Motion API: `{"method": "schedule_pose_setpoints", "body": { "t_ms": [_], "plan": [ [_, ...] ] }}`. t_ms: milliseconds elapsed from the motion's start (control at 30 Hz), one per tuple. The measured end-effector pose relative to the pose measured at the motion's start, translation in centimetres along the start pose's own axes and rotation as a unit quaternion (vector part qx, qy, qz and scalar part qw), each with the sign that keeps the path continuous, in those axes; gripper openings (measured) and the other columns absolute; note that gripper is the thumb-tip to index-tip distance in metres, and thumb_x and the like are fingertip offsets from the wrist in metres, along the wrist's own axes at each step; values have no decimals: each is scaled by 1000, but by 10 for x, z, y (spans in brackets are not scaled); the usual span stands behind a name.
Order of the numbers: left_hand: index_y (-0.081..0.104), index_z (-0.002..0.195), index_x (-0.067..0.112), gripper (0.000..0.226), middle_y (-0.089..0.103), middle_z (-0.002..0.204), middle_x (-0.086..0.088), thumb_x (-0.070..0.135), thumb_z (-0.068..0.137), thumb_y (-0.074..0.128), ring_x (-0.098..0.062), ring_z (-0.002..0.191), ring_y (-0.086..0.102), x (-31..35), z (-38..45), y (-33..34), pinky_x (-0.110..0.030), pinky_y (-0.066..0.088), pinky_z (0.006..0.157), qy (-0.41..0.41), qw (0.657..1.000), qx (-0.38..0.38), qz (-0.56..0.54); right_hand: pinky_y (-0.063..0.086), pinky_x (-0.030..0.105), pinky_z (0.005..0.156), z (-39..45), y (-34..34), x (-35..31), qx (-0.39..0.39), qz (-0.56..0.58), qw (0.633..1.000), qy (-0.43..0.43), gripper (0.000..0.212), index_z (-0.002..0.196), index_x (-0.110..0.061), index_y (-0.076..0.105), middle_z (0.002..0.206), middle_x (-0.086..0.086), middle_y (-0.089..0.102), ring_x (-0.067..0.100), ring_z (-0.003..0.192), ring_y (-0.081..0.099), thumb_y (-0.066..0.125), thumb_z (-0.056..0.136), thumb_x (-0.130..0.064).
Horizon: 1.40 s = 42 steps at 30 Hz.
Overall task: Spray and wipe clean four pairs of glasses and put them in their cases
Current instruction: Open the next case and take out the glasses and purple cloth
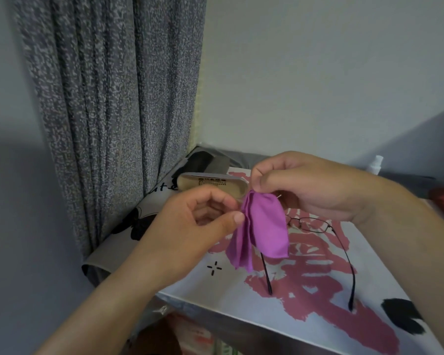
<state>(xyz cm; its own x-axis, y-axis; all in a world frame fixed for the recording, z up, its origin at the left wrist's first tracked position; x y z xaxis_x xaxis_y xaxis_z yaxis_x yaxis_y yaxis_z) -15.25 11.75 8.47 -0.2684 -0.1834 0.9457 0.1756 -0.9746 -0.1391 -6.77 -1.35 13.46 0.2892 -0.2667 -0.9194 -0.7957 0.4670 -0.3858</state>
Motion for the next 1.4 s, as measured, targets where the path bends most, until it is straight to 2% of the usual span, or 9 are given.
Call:
{"method": "schedule_pose_setpoints", "body": {
  "t_ms": [167, 367, 567, 700, 900, 1000, 1133, 1267, 1400],
  "plan": [
    [71, 84, 25, 10, 76, 85, -1, 27, 77, 78, -17, 80, 73, -1, -6, 7, -36, 59, 77, 22, 999, 18, 37, 33, 27, 56, 4, 1, 5, 16, 23, 1000, 14, 40, 60, -17, 56, 59, -1, 46, 12, 56, 41, 49, 97, -3],
    [73, 82, 20, 15, 74, 84, -7, 24, 72, 83, -16, 75, 68, -9, -6, 6, -39, 59, 79, 5, 1000, 1, 16, 34, 31, 59, 0, -4, 4, -8, 55, 998, -5, 19, 62, -19, 58, 65, 2, 45, 15, 60, 41, 56, 80, -16],
    [73, 83, 17, 8, 70, 86, -20, 25, 82, 73, -44, 81, 63, -8, -8, 1, -54, 54, 79, 19, 1000, 7, 10, 38, 26, 59, 2, -9, 10, -6, 69, 998, -5, 16, 64, -17, 55, 64, 0, 46, 13, 60, 43, 56, 80, -17],
    [70, 83, 24, 20, 70, 83, -7, 41, 75, 78, -32, 80, 65, -8, -10, 5, -46, 55, 81, 27, 999, 16, 29, 38, 25, 57, 4, -7, 11, -14, 78, 997, -5, 17, 63, -18, 57, 62, -1, 47, 12, 57, 43, 57, 80, -16],
    [67, 80, 24, 14, 68, 83, -2, 15, 86, 77, -24, 80, 65, -12, -10, 5, -41, 54, 80, 35, 992, 27, 120, 40, 23, 56, 6, -10, 10, -18, 92, 996, -9, 14, 66, -16, 55, 65, 0, 47, 12, 59, 44, 56, 80, -16],
    [65, 77, 21, 18, 67, 71, 5, 9, 88, 72, -13, 63, 60, -9, -3, -15, -24, 49, 61, 11, 990, 85, 111, 42, 22, 58, 4, -11, 17, -37, 36, 999, 9, 18, 67, -16, 57, 63, -2, 50, 11, 59, 47, 58, 85, -16],
    [67, 77, 21, 24, 68, 73, -7, 1, 90, 66, -17, 63, 61, 13, 25, -44, -25, 49, 51, 3, 984, 85, 156, 49, 28, 68, 9, -3, 32, -46, -186, 979, 72, 18, 93, -18, 67, 83, -3, 68, 6, 70, 62, 63, 96, -35],
    [69, 85, 15, 14, 72, 85, -11, 1, 89, 68, -25, 77, 69, 46, 45, -46, -46, 57, 68, 41, 972, 13, 230, 55, 25, 84, 32, 17, 12, 27, -187, 982, 0, 53, 125, -34, 59, 106, -11, 73, 2, 93, 69, 74, 80, -58],
    [70, 84, 23, 21, 76, 92, -4, 3, 91, 68, -21, 91, 73, 55, 52, -62, -41, 57, 84, 39, 962, -28, 269, 44, 27, 54, 53, 20, -12, 151, -214, 964, -46, 22, 93, -18, 73, 58, -6, 62, 10, 54, 56, 67, 92, -39]
  ]
}}
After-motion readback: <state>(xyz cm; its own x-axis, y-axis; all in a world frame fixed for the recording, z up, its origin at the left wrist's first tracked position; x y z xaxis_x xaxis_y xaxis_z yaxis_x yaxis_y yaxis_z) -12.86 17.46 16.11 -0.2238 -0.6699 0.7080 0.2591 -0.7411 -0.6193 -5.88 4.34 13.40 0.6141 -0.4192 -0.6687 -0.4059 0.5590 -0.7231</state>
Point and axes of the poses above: each hand's wrist, its own z-axis towards the middle knuckle, its own y-axis out of the palm, x = y × z, the point moved 6 cm from there along z, towards the middle knuckle
